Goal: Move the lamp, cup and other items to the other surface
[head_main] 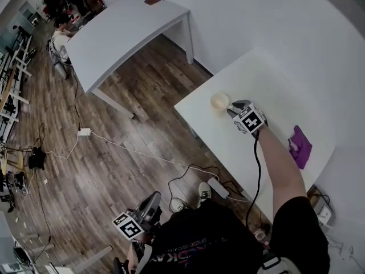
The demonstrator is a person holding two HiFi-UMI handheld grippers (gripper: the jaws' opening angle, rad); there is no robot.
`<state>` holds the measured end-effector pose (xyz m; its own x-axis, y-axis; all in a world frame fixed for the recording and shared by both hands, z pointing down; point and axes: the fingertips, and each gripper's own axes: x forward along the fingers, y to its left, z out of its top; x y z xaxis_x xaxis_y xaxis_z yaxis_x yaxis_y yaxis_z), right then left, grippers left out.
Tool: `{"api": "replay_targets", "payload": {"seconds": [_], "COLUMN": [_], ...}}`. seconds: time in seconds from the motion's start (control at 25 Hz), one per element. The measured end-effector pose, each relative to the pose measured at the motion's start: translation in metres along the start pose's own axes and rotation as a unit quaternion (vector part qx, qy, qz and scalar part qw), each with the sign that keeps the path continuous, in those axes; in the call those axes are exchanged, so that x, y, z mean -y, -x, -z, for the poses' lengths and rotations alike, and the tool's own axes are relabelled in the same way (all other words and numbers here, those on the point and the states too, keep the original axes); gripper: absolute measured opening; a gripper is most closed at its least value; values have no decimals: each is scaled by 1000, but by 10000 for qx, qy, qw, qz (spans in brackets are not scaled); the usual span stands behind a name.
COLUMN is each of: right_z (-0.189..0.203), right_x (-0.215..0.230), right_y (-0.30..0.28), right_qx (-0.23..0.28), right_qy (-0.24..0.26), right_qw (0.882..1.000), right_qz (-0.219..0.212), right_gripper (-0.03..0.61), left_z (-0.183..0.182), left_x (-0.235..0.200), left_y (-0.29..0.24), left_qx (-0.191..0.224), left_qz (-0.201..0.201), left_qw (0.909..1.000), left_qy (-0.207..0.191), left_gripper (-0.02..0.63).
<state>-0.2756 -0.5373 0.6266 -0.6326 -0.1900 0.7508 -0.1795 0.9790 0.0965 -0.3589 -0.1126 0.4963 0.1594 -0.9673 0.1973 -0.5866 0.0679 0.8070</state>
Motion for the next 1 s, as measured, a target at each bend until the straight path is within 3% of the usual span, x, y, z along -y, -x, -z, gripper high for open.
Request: {"api": "replay_targets", "payload": {"seconds": [0.12, 0.24, 0.48, 1.0], "right_z": [2, 0, 1, -2], "right_x": [-5, -5, -6, -13], "right_y": [-8, -11, -8, 15], "right_qx": [-79, -83, -10, 711], "right_qy": [62, 53, -72, -785], "right_qw": [9998, 9998, 9999, 9935], "right_qz": [-158, -200, -87, 419], "right_gripper": [128, 64, 57, 54], "left_z": [0, 0, 1, 2], "left_x": [-1, -3, -3, -3], "left_y": [-2, -5, -4, -11], "left_qx": [16, 16, 50, -42], "left_qz": [-33, -31, -18, 42], "left_qw": [10000, 10000, 9999, 9999], "left_qy": [28, 69, 145, 122], "left_gripper": [-5, -5, -5, -5]}}
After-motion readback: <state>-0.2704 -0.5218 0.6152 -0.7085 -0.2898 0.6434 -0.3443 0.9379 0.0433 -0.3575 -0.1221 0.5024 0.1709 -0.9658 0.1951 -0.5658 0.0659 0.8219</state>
